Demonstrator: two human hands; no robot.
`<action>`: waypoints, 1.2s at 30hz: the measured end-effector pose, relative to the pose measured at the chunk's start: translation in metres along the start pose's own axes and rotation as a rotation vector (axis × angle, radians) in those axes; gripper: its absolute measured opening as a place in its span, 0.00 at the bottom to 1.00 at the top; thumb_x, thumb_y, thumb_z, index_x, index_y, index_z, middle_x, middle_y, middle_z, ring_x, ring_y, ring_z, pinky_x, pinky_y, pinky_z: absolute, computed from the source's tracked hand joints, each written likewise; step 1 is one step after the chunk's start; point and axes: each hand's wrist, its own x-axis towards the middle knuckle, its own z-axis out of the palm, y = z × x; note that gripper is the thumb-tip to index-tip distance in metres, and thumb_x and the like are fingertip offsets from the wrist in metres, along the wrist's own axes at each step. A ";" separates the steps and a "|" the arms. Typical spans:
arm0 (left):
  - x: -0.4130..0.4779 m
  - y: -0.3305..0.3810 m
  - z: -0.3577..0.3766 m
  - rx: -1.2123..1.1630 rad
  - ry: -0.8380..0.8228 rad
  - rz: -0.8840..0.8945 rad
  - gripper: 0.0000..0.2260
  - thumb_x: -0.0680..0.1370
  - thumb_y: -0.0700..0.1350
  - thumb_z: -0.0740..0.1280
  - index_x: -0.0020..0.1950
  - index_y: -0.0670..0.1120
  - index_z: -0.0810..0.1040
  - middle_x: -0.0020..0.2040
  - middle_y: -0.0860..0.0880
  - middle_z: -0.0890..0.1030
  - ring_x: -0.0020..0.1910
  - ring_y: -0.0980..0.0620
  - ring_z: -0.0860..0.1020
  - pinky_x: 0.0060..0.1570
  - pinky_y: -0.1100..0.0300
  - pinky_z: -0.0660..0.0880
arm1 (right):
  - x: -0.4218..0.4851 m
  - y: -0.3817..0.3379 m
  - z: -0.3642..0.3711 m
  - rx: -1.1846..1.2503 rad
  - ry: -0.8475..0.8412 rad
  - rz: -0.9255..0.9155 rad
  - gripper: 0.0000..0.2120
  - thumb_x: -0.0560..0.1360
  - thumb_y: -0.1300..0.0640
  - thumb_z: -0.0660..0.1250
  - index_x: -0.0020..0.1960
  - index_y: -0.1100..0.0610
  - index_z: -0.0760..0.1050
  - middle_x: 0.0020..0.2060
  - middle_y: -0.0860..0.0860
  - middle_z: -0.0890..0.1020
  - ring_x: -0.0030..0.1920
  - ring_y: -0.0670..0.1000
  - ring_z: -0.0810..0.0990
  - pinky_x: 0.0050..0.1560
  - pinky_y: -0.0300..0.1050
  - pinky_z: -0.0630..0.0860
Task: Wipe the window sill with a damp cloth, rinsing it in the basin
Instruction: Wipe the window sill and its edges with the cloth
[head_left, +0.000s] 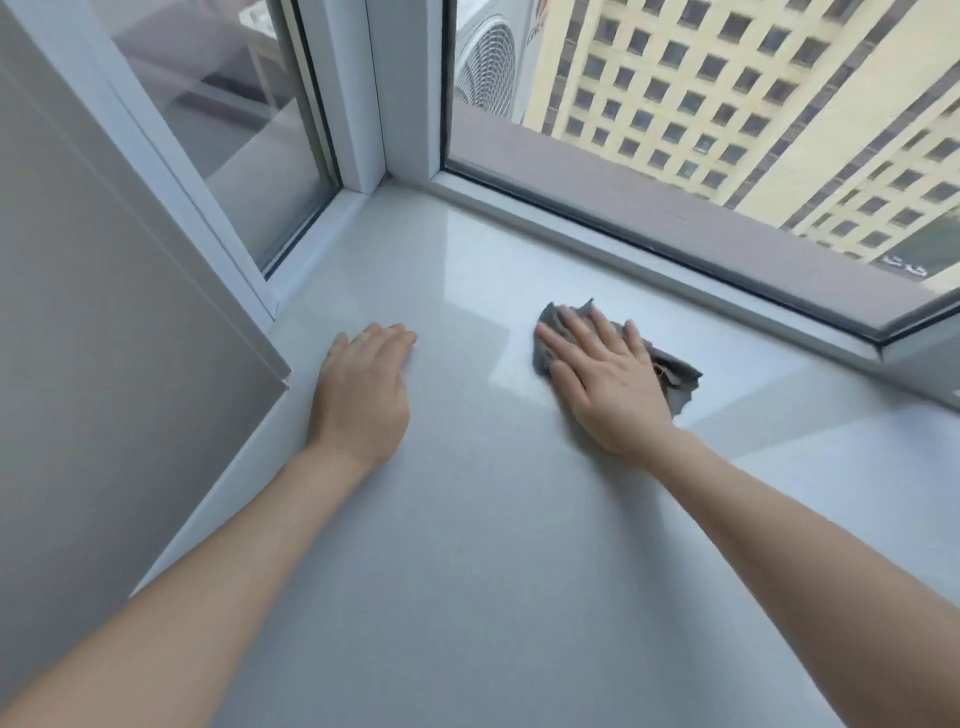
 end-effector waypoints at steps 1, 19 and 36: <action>0.004 -0.003 0.002 0.025 -0.018 0.017 0.20 0.71 0.38 0.54 0.60 0.38 0.76 0.60 0.39 0.78 0.61 0.37 0.74 0.63 0.41 0.65 | 0.017 0.001 0.001 -0.009 0.008 0.182 0.28 0.76 0.40 0.37 0.74 0.42 0.57 0.76 0.46 0.56 0.76 0.54 0.50 0.73 0.58 0.43; 0.049 -0.018 0.019 0.209 -0.022 0.079 0.21 0.76 0.47 0.51 0.61 0.42 0.75 0.60 0.39 0.76 0.62 0.39 0.73 0.63 0.46 0.65 | 0.154 -0.057 0.014 -0.090 0.207 -0.081 0.14 0.76 0.52 0.59 0.57 0.52 0.79 0.65 0.56 0.75 0.65 0.61 0.72 0.64 0.61 0.67; 0.063 0.122 0.073 0.163 -0.161 0.196 0.22 0.75 0.45 0.51 0.63 0.40 0.74 0.66 0.40 0.73 0.66 0.33 0.67 0.66 0.38 0.60 | -0.089 0.179 -0.035 0.064 0.103 0.374 0.28 0.76 0.43 0.43 0.72 0.50 0.64 0.73 0.48 0.63 0.74 0.49 0.58 0.73 0.42 0.46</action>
